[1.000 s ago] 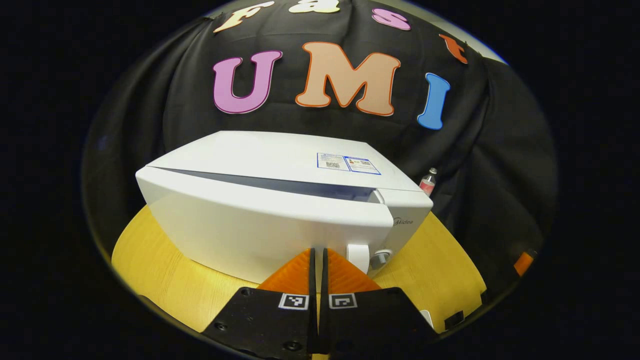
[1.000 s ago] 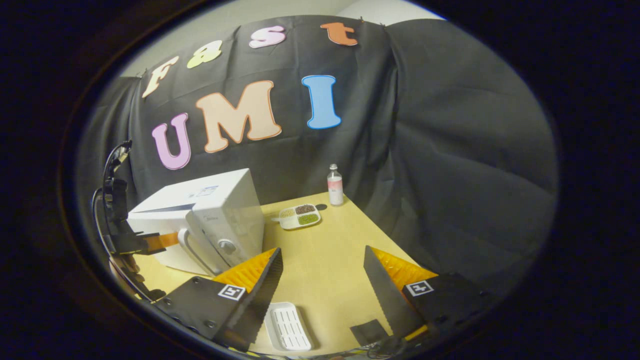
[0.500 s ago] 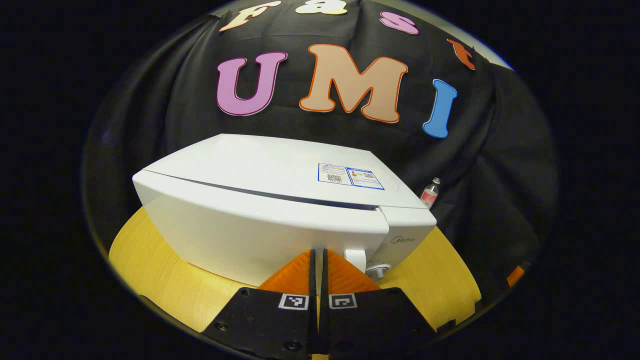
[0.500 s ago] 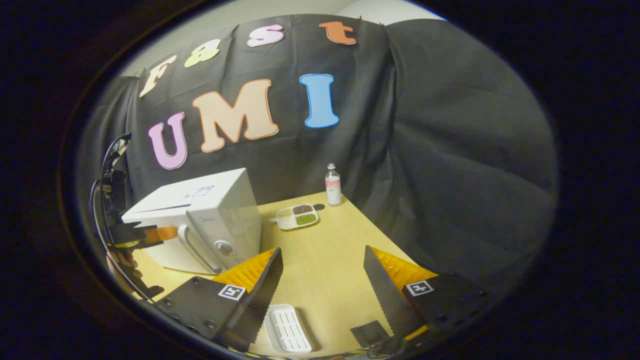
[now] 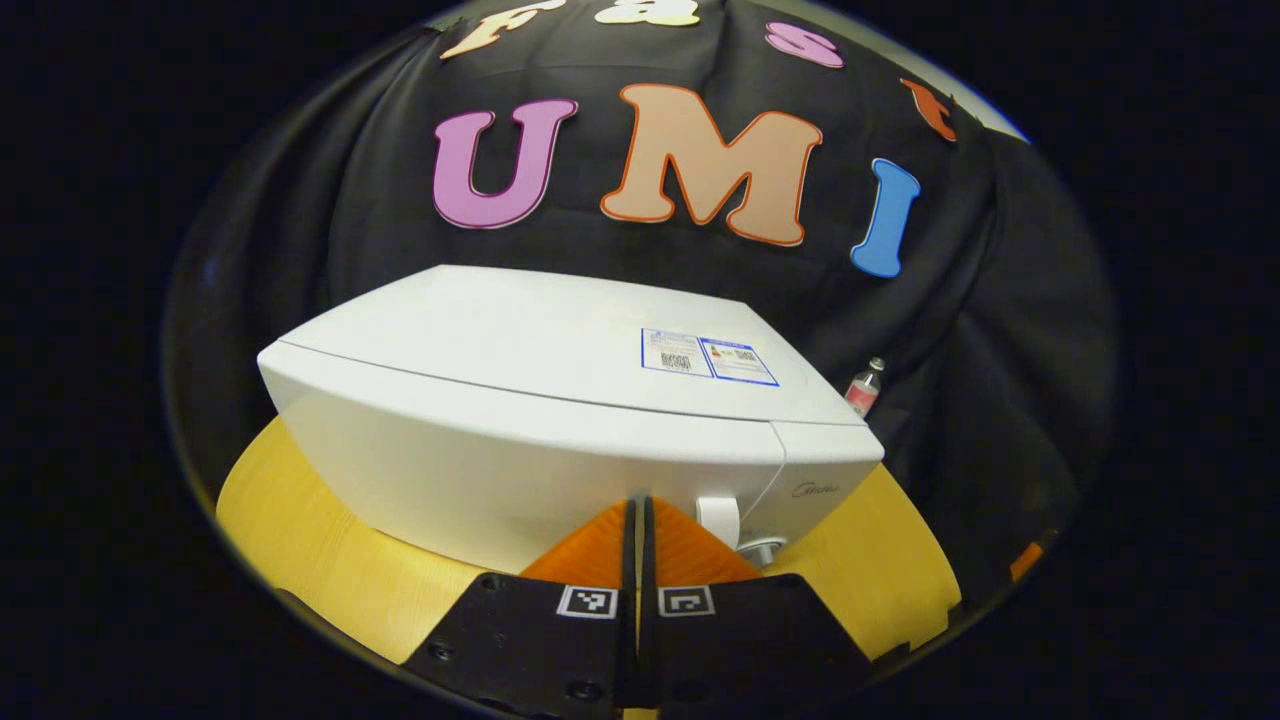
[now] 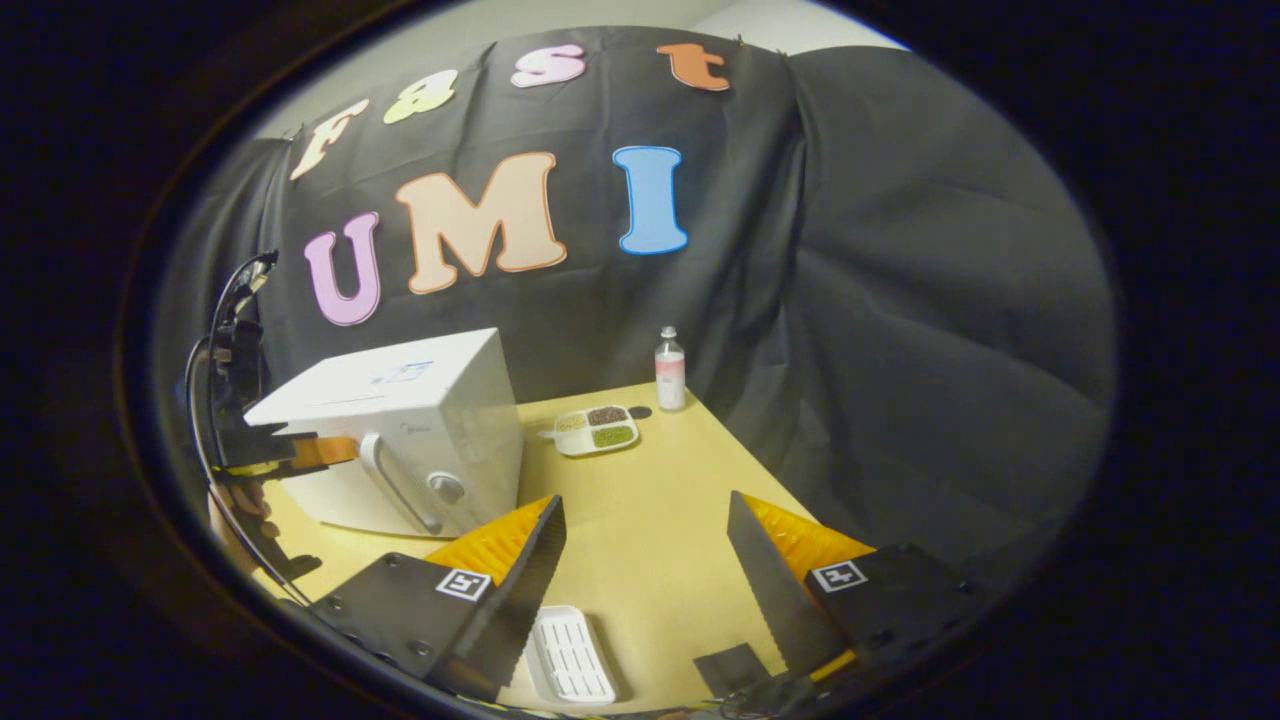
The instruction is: Open the microwave oven with the left hand, put the food in, and close the microwave oven.
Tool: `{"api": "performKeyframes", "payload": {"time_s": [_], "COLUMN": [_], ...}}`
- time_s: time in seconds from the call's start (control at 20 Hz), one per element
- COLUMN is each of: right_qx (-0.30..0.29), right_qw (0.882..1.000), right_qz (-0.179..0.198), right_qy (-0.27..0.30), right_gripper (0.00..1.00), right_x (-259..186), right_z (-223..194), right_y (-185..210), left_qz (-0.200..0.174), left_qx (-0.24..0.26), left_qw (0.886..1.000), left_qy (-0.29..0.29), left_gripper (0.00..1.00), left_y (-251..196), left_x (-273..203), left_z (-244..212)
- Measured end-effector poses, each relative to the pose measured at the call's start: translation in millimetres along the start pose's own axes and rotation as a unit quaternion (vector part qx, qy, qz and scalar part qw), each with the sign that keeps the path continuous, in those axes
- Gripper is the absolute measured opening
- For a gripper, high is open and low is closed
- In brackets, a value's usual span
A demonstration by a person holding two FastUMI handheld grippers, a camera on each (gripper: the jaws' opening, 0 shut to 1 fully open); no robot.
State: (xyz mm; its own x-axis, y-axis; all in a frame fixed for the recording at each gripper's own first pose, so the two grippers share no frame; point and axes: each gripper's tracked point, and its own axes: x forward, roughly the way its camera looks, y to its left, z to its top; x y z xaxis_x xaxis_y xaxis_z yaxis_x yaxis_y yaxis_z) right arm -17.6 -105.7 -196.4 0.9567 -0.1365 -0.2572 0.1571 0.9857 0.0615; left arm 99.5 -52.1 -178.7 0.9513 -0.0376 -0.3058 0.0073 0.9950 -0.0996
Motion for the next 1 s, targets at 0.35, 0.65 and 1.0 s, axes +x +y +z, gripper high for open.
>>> {"api": "performKeyframes", "payload": {"time_s": [0.35, 0.65, 1.0], "right_qx": [-0.015, -0.014, -0.014], "right_qw": [1.0, 0.999, 0.999], "right_qz": [0.015, 0.029, 0.043], "right_qy": [-0.002, -0.014, -0.027], "right_gripper": [0.92, 0.92, 0.92], "right_x": [-4, -14, -26], "right_z": [1, 5, 8], "right_y": [6, 10, 15], "left_qz": [-0.001, 0.007, 0.033], "left_qx": [-0.01, -0.009, 0.017], "left_qw": [1.0, 1.0, 0.999], "left_qy": [-0.001, -0.009, -0.034], "left_gripper": [0.01, 0.01, 0.01], "left_y": [0, 3, 29], "left_x": [-1, -10, -91], "left_z": [-1, 2, -1]}}
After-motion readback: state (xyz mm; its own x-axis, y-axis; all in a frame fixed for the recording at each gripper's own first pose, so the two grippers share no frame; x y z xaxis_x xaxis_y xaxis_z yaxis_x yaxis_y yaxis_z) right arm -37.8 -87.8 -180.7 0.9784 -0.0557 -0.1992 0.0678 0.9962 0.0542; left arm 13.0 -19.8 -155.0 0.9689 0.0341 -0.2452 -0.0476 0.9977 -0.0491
